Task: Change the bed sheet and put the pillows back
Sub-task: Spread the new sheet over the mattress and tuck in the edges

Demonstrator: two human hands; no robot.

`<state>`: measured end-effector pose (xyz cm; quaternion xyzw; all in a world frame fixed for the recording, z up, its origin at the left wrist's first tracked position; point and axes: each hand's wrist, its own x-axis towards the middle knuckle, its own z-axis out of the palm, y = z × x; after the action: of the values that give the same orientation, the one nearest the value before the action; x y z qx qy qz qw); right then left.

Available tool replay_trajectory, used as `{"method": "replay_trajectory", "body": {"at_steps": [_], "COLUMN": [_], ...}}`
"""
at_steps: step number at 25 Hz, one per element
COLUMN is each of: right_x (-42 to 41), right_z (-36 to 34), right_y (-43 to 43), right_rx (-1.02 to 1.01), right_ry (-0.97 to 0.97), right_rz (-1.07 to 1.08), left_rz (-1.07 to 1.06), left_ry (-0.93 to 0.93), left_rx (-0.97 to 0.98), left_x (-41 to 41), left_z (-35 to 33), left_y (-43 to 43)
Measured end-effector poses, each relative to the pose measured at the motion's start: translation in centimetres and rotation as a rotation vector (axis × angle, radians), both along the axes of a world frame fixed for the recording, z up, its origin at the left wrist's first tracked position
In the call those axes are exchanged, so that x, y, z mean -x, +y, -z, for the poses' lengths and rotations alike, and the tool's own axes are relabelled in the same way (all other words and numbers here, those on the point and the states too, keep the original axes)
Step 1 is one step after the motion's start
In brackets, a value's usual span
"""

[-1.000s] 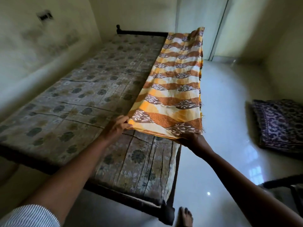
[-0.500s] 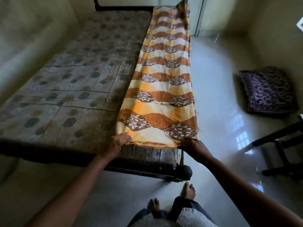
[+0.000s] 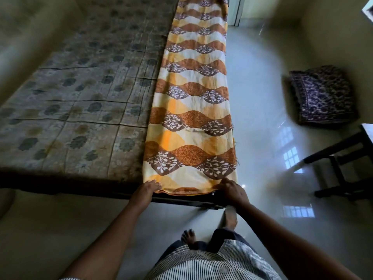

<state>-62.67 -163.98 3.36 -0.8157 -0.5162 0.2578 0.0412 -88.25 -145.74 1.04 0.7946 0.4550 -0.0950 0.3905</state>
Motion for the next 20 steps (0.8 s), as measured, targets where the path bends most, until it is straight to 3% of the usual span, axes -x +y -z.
{"method": "replay_trajectory", "body": {"at_steps": [3,9,11,13,15,18,20], "right_x": [0.0,0.4,0.2,-0.3,-0.4,-1.0,-1.4], "right_z": [-0.4,-0.8,-1.6,-2.6,-3.5,-4.7,-4.8], "right_y": [-0.3,-0.9,-0.5,-0.4,-0.7,-0.2,0.5], "right_rx": [-0.012,-0.330,-0.423,-0.449,-0.445,-0.264,-0.124], "right_ry": [-0.107,-0.120,-0.024,0.131,0.296,0.836,1.054], "right_rz": [-0.072,-0.043,0.022,0.192,0.529,1.105,1.206], "left_rz": [0.199,0.427,0.334,0.225,0.225,0.256,0.306], "left_ry": [0.074,-0.132,-0.219,-0.213,-0.215,-0.281,-0.315], "left_rx": [-0.169,-0.188,-0.255,-0.290,-0.347,-0.334,-0.337], "left_x": [-0.8,-11.1,-14.5,-16.1,-16.1,-14.8,-14.1], "left_z": [0.6,-2.9,-3.8,-4.4,-4.0,-3.3,-3.1], "left_y": [-1.2,-7.4,-8.6,-8.7,-8.3,-8.7,-9.8]}}
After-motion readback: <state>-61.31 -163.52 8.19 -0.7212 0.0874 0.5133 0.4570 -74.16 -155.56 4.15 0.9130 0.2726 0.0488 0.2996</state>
